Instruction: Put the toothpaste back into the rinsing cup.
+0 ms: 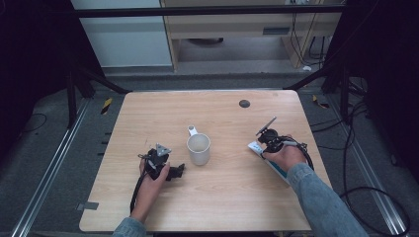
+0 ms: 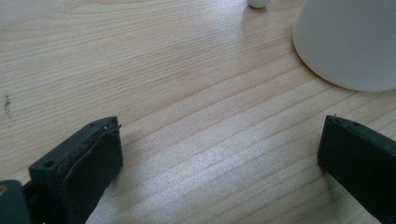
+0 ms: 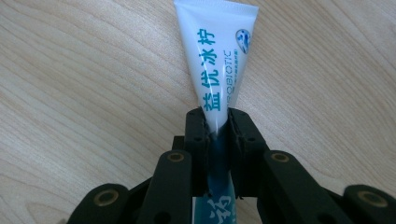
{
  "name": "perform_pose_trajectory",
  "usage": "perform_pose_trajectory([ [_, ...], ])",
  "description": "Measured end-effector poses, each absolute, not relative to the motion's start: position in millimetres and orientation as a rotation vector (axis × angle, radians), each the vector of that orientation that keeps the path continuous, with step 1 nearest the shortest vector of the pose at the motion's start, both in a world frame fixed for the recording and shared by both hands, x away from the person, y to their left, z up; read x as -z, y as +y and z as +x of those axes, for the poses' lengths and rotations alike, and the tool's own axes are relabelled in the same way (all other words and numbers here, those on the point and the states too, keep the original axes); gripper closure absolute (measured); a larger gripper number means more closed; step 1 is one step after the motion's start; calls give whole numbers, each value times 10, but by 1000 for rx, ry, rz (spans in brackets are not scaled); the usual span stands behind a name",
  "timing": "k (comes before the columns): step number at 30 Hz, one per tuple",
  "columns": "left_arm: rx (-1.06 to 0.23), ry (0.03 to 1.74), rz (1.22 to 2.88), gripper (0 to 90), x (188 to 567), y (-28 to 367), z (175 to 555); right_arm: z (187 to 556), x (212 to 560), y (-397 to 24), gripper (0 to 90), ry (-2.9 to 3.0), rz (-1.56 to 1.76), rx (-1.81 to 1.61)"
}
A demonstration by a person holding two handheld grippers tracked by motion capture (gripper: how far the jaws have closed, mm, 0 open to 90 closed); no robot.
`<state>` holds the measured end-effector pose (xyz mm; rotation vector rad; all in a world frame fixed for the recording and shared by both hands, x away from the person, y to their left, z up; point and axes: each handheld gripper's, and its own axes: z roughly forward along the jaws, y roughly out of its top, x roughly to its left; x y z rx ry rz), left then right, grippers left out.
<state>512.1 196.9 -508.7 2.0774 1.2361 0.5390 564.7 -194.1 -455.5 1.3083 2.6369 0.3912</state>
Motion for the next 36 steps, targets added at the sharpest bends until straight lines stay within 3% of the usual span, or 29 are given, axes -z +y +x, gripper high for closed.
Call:
perform_pose_trajectory([
  [14, -539, 1237, 2078, 0, 5086, 1968, 5120, 5600, 4352, -2013, 793, 2608, 1335, -476],
  [36, -540, 1236, 2079, 0, 5086, 1968, 5125, 5478, 3679, -1905, 793, 2449, 1269, -787],
])
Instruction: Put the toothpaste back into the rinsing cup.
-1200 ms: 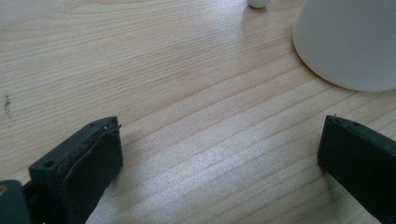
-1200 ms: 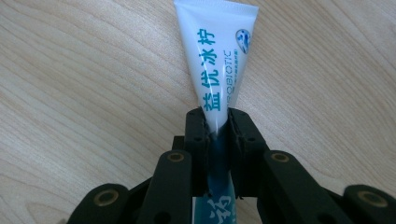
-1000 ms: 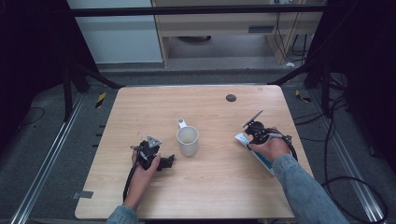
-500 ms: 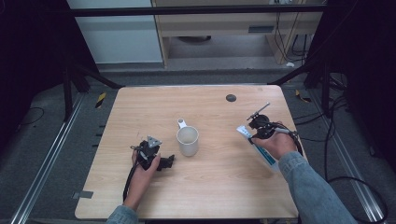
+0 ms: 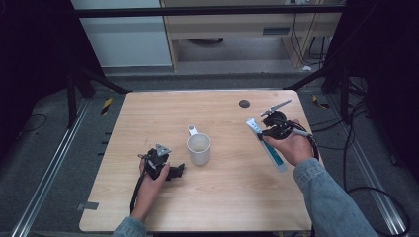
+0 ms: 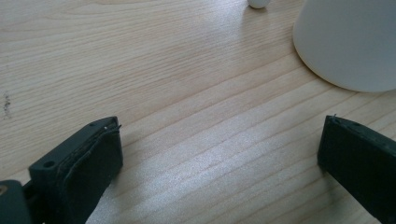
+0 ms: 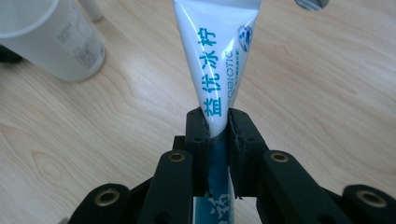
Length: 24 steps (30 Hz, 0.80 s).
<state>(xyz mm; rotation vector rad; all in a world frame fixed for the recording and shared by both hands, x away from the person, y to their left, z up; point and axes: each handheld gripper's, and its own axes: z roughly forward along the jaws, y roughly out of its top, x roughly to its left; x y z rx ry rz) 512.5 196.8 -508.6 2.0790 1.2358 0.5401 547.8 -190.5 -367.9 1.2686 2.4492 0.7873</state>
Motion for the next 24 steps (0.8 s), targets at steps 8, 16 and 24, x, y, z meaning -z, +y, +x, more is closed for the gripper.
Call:
perform_pose_trajectory([
  [8, -542, 1238, 2081, 0, 5084, 1962, 5143, 5466, 3609, -1849, 794, 2341, 1277, -915],
  [16, -535, 1224, 2087, 0, 5084, 1958, 5178, 5551, 3581, -1766, 795, 2240, 1305, -984],
  [24, -534, 1219, 2090, 0, 5084, 1961, 5181, 5576, 3532, -1663, 796, 2212, 1263, -1076],
])
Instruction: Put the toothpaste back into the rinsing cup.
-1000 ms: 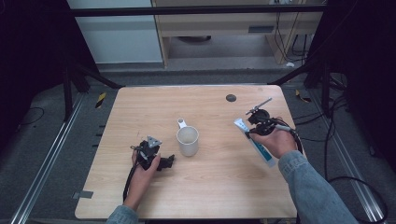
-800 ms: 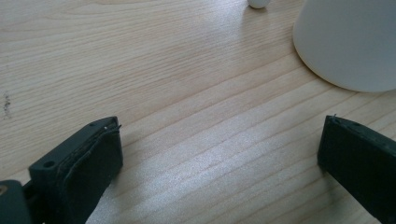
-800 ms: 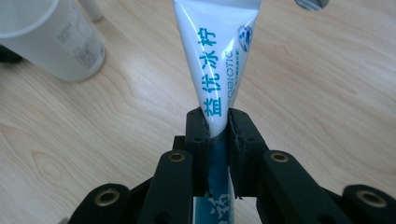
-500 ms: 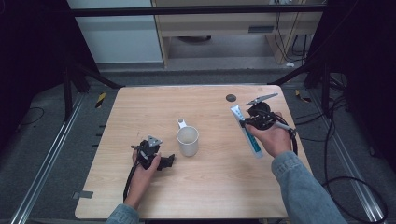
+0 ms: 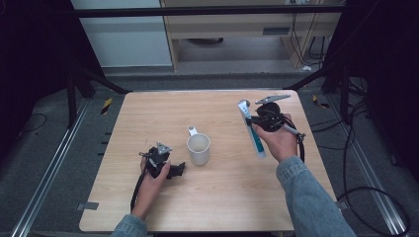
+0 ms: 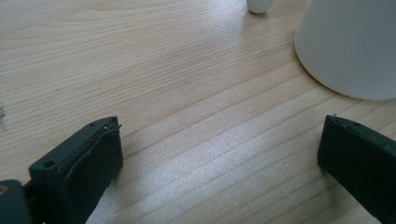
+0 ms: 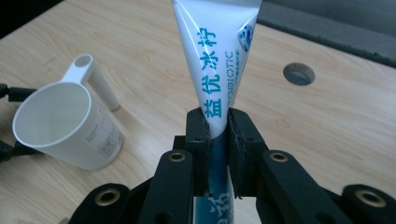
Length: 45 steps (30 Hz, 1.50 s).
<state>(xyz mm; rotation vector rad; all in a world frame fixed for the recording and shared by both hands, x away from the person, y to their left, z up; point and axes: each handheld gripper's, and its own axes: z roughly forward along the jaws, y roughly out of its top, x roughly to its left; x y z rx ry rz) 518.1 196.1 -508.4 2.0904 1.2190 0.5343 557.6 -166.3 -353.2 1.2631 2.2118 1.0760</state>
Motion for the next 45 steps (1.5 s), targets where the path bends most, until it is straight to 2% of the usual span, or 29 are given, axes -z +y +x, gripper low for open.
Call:
perform_pose_trajectory([
  [17, -534, 1215, 2093, 0, 5083, 1966, 5156, 5762, 3440, -1505, 794, 2105, 1252, -1254],
  [45, -533, 1224, 2077, 0, 5089, 1955, 5166, 5524, 3264, -1081, 794, 2007, 1177, -1401],
])
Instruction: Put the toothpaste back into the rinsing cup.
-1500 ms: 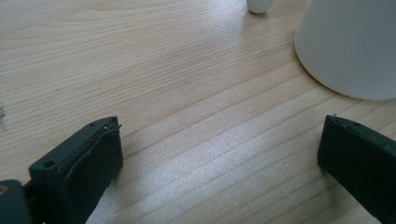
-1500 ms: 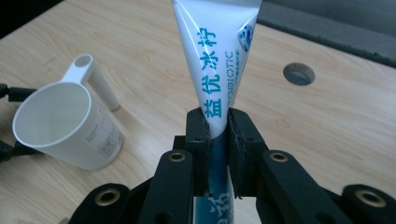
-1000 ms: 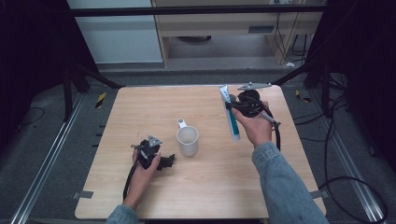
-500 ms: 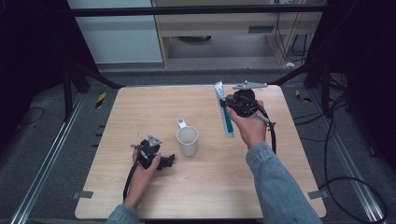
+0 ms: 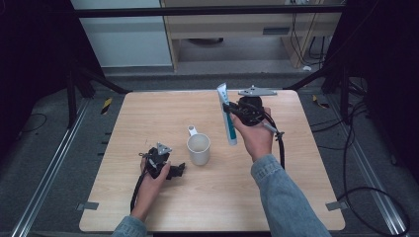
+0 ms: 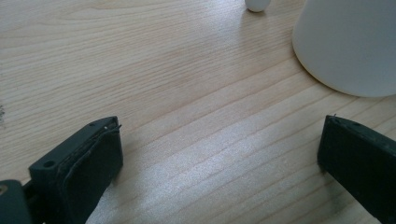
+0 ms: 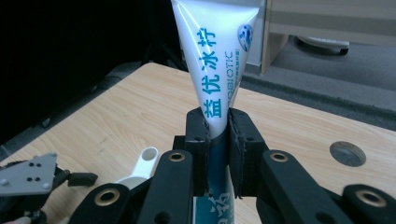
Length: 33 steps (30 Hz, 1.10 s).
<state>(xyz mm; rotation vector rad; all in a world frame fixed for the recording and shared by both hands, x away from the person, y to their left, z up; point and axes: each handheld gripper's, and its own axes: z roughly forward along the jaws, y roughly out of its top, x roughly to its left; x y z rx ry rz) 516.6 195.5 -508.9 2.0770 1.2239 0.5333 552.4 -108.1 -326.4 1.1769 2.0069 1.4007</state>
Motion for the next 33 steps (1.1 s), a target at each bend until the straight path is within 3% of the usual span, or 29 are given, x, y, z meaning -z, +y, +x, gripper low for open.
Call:
perform_pose_trajectory([
  [33, -537, 1222, 2089, 0, 5082, 1960, 5159, 5208, 3175, -302, 792, 1760, 1058, -1558],
])
